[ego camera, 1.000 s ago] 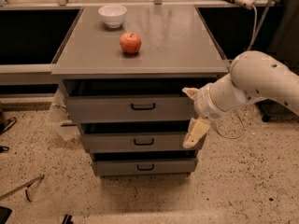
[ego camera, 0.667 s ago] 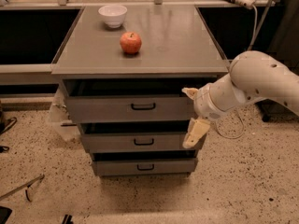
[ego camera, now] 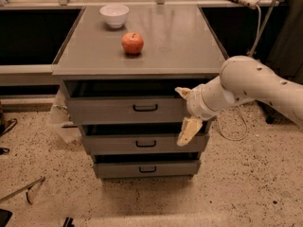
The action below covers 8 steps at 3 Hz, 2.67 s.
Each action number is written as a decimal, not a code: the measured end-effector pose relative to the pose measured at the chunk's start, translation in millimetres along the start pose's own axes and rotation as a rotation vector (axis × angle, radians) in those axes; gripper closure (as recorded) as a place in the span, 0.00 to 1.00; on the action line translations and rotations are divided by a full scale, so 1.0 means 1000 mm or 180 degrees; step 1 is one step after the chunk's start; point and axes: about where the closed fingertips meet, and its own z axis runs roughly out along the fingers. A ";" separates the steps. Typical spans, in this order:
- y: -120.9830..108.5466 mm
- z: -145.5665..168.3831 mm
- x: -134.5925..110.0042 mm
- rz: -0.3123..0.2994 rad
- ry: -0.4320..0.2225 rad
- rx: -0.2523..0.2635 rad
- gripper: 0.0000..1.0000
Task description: Open top drawer
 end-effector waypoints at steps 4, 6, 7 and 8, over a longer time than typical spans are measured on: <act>-0.027 0.058 0.043 -0.0025 0.0080 -0.0093 0.00; -0.034 0.061 0.038 -0.0110 0.0106 -0.0053 0.00; -0.048 0.075 0.035 -0.0154 0.0053 -0.0044 0.00; -0.053 0.092 0.036 -0.0117 0.0018 -0.0174 0.00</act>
Offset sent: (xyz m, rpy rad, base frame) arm 0.0498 0.0079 -0.0244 -0.0234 -0.0753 0.0467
